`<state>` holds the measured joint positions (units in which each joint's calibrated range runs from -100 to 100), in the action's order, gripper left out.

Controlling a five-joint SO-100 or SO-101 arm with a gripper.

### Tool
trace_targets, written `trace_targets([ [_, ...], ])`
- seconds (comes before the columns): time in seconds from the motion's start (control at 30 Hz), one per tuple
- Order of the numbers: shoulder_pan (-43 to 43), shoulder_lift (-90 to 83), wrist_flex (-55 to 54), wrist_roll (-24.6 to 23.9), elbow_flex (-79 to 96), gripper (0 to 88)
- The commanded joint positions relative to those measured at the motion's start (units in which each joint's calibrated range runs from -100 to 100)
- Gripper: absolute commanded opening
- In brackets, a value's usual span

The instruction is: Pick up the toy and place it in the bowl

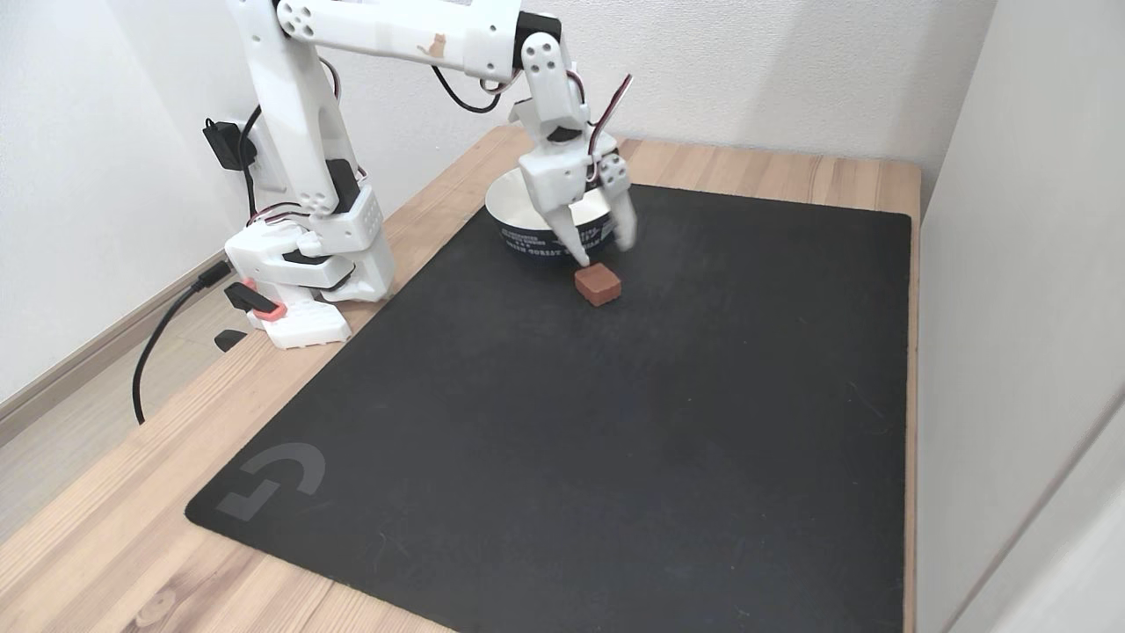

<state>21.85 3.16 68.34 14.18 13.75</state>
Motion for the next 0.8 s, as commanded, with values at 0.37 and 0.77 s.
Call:
trace_targets([
  [0.37, -0.7, -0.3, 8.0, 0.1, -5.0, 36.8],
  [0.77, -1.6, -0.2, 8.5, 0.2, -4.5, 36.8],
])
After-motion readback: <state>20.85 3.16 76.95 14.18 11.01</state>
